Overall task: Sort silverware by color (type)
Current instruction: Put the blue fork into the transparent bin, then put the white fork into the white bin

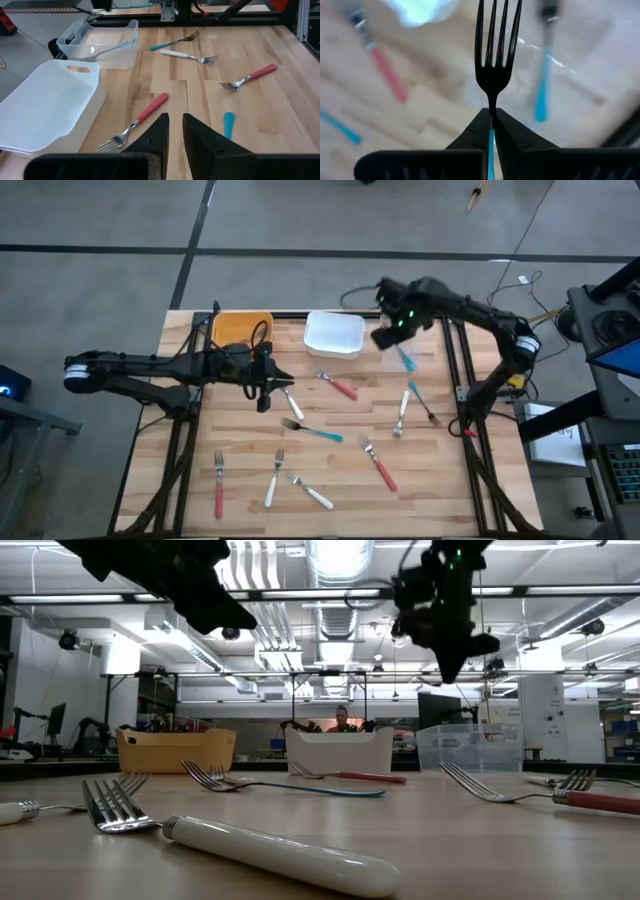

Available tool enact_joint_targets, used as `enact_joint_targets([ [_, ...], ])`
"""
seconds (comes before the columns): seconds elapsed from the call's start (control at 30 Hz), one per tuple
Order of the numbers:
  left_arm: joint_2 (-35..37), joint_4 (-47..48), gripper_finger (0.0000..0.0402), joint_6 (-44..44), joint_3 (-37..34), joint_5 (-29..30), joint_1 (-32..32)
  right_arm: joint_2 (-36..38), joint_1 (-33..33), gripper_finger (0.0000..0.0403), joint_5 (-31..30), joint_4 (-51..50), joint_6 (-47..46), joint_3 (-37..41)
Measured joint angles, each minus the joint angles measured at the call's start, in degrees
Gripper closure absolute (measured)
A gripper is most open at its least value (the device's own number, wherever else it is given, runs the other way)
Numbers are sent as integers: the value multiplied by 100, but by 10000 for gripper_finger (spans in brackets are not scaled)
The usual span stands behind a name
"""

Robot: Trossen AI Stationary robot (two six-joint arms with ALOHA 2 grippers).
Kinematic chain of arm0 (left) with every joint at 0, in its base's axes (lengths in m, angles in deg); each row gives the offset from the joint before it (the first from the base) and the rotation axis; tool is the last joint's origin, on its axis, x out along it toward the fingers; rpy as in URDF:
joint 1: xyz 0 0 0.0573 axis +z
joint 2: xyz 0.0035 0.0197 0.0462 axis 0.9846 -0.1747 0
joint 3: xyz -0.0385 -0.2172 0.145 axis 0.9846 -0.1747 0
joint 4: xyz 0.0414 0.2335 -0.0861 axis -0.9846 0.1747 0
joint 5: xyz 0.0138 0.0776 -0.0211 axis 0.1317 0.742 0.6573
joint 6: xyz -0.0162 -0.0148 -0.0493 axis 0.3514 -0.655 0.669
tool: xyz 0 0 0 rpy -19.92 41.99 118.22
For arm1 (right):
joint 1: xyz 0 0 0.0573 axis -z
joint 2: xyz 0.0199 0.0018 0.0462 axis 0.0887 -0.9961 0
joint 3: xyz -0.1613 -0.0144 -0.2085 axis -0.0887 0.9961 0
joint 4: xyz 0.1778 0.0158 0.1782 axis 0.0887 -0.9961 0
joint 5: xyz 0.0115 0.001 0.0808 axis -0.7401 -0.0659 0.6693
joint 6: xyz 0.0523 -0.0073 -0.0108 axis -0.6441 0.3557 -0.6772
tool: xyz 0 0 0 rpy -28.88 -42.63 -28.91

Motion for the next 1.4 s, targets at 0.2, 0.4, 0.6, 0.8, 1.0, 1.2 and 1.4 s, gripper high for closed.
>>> enact_joint_targets([
  [0.2, 0, 77, 366, -9, 0, 520, 0, -451, 1014, 394, -2, -28, 930, 0],
  [0.4, 0, 213, 366, -6, 0, 739, 0, -1052, 1369, 394, -59, 58, 1612, 0],
  [0.6, 0, 227, 366, -6, 0, 741, 0, -1601, 1384, 394, -260, 161, 1804, 0],
  [0.8, 0, 243, 366, -6, 0, 743, 0, -1891, 1384, 394, -385, 181, 1880, 2],
  [1.0, 0, 244, 366, -6, 0, 745, 0, -1911, 1384, 386, -501, 318, 1868, 2],
  [1.2, 0, 244, 366, -4, 0, 745, 0, -1902, 1380, 360, -505, 452, 1851, 2],
  [1.4, 0, 242, 366, -4, -29, 747, 0, -1900, 1369, 325, -503, 684, 1845, 2],
])
